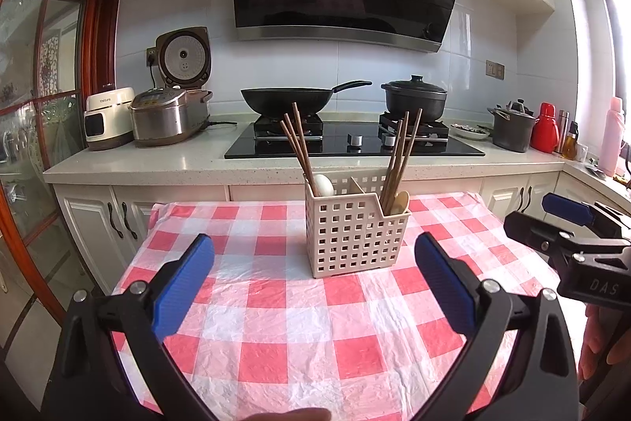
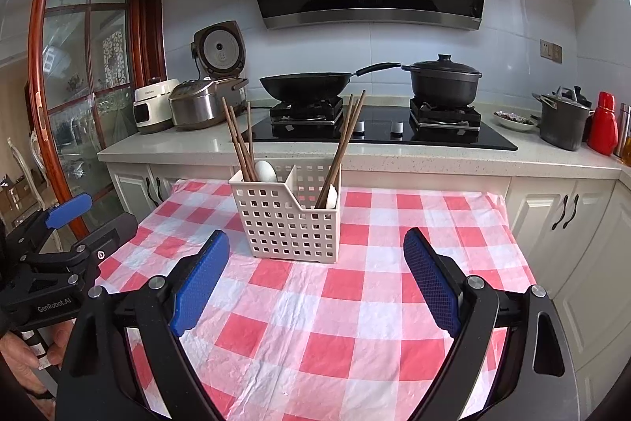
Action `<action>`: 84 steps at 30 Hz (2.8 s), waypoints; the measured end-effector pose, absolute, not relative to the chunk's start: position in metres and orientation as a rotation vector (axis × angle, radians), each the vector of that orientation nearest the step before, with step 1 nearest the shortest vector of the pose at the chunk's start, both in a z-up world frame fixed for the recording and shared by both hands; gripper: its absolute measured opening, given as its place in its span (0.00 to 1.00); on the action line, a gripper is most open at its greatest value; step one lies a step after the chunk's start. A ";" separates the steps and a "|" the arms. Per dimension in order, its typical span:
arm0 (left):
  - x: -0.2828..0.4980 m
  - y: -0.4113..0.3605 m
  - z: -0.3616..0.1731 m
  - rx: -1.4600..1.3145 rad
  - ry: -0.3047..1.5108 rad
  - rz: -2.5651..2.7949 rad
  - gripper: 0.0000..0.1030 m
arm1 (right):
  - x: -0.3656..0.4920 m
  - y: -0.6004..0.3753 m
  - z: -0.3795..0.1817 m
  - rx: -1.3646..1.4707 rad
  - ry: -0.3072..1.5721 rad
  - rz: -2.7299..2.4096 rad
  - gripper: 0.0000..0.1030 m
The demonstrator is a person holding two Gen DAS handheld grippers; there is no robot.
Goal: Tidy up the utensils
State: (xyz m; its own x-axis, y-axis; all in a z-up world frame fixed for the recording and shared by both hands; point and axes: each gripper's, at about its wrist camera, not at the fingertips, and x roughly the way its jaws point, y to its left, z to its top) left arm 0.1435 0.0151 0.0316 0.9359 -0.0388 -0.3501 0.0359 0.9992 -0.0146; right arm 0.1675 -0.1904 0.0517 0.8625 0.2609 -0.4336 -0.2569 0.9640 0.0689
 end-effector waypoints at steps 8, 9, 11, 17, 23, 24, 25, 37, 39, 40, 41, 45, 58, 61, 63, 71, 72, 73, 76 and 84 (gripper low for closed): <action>0.144 0.015 0.031 -0.005 0.359 -0.039 0.96 | 0.168 -0.190 0.052 0.009 0.456 0.271 0.82; 0.144 0.015 0.031 -0.007 0.359 -0.039 0.96 | 0.168 -0.190 0.051 0.009 0.456 0.270 0.82; 0.144 0.015 0.031 -0.007 0.360 -0.039 0.96 | 0.168 -0.191 0.052 0.009 0.457 0.272 0.82; 0.144 0.015 0.031 -0.005 0.361 -0.037 0.96 | 0.167 -0.188 0.051 0.008 0.460 0.272 0.82; 0.143 0.015 0.031 -0.003 0.360 -0.035 0.96 | 0.168 -0.188 0.051 0.011 0.461 0.273 0.82; 0.143 0.015 0.031 -0.003 0.360 -0.036 0.96 | 0.168 -0.188 0.051 0.011 0.461 0.273 0.82; 0.143 0.015 0.031 -0.003 0.360 -0.036 0.96 | 0.168 -0.188 0.051 0.010 0.462 0.273 0.82; 0.143 0.016 0.031 -0.002 0.360 -0.034 0.96 | 0.168 -0.188 0.051 0.009 0.462 0.275 0.82; 0.143 0.016 0.031 -0.002 0.360 -0.034 0.96 | 0.167 -0.187 0.050 0.009 0.463 0.276 0.82; 0.142 0.016 0.031 -0.001 0.360 -0.034 0.96 | 0.167 -0.187 0.049 0.009 0.465 0.275 0.82; 0.142 0.016 0.031 -0.001 0.360 -0.033 0.96 | 0.167 -0.187 0.049 0.011 0.465 0.274 0.82; 0.143 0.016 0.031 -0.003 0.360 -0.034 0.96 | 0.167 -0.187 0.048 0.014 0.468 0.273 0.82; 0.142 0.016 0.031 -0.002 0.359 -0.035 0.96 | 0.166 -0.187 0.046 0.015 0.471 0.276 0.82; 0.141 0.015 0.031 -0.002 0.359 -0.035 0.96 | 0.165 -0.186 0.046 0.015 0.472 0.275 0.82; 0.141 0.016 0.031 -0.002 0.358 -0.035 0.96 | 0.165 -0.186 0.047 0.013 0.471 0.277 0.82; 0.141 0.016 0.031 -0.003 0.357 -0.037 0.96 | 0.165 -0.186 0.047 0.012 0.470 0.277 0.82; 0.140 0.016 0.031 -0.004 0.356 -0.037 0.96 | 0.165 -0.186 0.047 0.012 0.470 0.278 0.82; 0.139 0.016 0.031 -0.004 0.355 -0.037 0.96 | 0.165 -0.186 0.047 0.012 0.470 0.278 0.82; 0.139 0.017 0.031 -0.003 0.354 -0.035 0.96 | 0.165 -0.186 0.047 0.012 0.470 0.278 0.82; 0.138 0.020 0.032 -0.024 0.350 -0.032 0.96 | 0.165 -0.186 0.047 0.013 0.468 0.279 0.82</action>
State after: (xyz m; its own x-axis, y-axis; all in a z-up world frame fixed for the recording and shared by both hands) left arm 0.1383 0.0199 0.0321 0.9388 -0.0354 -0.3427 0.0272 0.9992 -0.0288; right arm 0.1649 -0.1862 0.0469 0.8550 0.2685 -0.4437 -0.2627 0.9619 0.0758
